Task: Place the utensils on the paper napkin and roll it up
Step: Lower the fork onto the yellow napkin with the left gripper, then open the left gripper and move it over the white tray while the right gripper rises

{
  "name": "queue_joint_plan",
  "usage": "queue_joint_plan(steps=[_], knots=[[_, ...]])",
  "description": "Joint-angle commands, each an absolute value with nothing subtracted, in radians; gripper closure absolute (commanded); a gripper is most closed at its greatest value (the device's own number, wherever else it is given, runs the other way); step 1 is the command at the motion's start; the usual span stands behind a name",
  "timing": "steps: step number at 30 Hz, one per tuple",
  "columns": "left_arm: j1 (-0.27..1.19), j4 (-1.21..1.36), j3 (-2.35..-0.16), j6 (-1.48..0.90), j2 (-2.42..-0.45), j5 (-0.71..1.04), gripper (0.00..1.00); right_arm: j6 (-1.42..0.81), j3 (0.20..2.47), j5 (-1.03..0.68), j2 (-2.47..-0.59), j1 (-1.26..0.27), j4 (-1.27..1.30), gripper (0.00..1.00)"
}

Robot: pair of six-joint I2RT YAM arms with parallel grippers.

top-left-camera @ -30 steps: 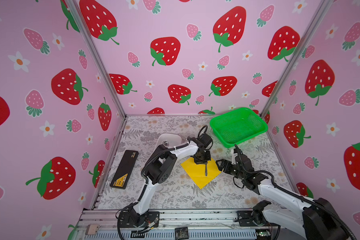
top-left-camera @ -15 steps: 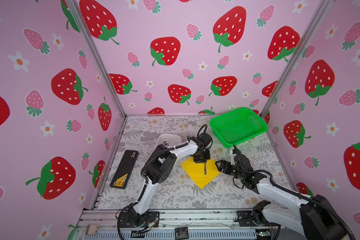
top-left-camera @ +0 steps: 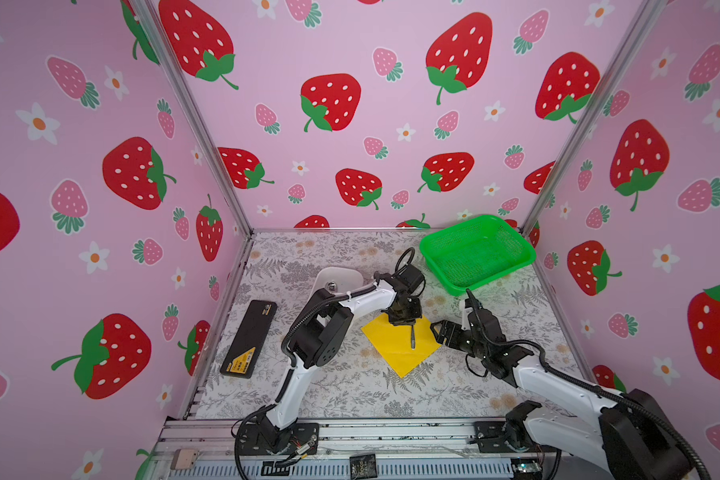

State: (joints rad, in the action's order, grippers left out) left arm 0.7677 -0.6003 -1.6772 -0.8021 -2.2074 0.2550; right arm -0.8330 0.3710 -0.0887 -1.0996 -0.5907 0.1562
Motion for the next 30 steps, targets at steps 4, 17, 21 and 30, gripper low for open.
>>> queue_joint_plan(steps=[4, 17, 21, 30], knots=[[0.765, -0.605, -1.667, -0.809, -2.197, 0.25, 0.89, -0.829, 0.393, -0.089, -1.091, -0.586, 0.137, 0.14], [0.765, -0.59, -1.642, -0.81, -2.178, 0.25, 0.83, -0.83, 0.399, -0.089, -1.096, -0.586, 0.134, 0.14], [0.765, -0.59, -1.641, -0.813, -2.177, 0.248, 0.79, -0.831, 0.401, -0.088, -1.097, -0.586, 0.131, 0.14], [0.773, -0.55, -1.583, -0.792, -2.056, 0.188, 0.68, -0.805, 0.409, -0.092, -1.076, -0.586, 0.131, 0.14]])
